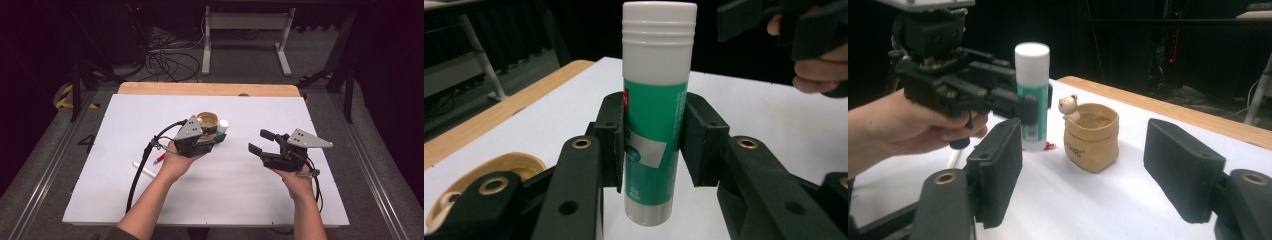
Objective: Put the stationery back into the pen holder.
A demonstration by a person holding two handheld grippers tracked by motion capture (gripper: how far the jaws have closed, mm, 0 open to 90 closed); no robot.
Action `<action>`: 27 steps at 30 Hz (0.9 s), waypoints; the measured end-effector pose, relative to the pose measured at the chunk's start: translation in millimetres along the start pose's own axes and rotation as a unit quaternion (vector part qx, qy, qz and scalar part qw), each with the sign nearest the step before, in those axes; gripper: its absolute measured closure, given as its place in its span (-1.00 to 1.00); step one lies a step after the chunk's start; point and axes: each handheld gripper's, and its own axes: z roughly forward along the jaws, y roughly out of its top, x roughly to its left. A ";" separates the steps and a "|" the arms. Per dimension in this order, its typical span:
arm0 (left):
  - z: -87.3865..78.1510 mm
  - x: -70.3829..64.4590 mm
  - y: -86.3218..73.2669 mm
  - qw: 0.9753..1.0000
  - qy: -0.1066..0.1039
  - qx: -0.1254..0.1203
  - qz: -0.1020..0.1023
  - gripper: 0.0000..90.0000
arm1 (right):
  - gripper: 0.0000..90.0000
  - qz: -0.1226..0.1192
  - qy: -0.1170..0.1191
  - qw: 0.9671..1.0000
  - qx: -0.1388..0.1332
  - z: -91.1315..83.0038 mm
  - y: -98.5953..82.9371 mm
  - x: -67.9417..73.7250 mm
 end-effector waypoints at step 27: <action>11.0 41.1 -2.4 0.993 0.064 -0.063 -0.073 0.46 | -0.44 0.004 -0.030 0.999 -0.015 -18.8 -7.0 -9.2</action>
